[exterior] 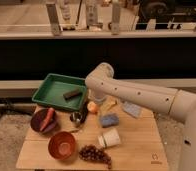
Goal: Place fork in metal cup
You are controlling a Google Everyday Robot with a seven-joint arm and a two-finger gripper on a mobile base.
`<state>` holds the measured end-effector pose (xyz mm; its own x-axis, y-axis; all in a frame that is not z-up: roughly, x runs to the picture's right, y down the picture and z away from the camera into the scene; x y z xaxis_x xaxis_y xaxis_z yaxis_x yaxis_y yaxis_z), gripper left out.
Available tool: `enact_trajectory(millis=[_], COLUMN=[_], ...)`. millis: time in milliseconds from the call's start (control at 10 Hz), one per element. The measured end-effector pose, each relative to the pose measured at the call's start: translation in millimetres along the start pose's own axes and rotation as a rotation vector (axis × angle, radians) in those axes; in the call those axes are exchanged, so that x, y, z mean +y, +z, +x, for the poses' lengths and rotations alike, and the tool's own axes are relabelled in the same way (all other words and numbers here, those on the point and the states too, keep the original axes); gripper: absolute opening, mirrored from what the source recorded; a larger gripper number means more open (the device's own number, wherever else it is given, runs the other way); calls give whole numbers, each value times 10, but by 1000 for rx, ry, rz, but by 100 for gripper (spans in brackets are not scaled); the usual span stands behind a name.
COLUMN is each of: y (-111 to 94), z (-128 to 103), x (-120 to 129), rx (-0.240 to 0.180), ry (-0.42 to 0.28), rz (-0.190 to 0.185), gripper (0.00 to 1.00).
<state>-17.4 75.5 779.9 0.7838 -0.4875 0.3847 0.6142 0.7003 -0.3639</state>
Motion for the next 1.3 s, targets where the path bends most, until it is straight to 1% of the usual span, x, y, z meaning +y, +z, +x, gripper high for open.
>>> enact_trajectory(millis=[100, 200, 300, 400, 600, 700, 800, 900, 1100, 1300], y=[-38, -65, -106, -132, -140, -89, -12, 100, 388, 573], z=[-199, -341, -539, -647, -864, -996, -1071, -1110, -1172, -1208], x=[-92, -138, -178, -175, -65, 23, 61, 68, 61, 12], rx=[-23, -37, -57, -69, -87, -96, -98, -95, -85, -78], ry=[-35, -62, -101, -125, -180, -212, -235, -252, -282, -300], rz=[9, 16, 26, 32, 34, 28, 22, 12, -13, -36], gripper=[80, 80, 80, 80, 80, 80, 80, 80, 80, 80])
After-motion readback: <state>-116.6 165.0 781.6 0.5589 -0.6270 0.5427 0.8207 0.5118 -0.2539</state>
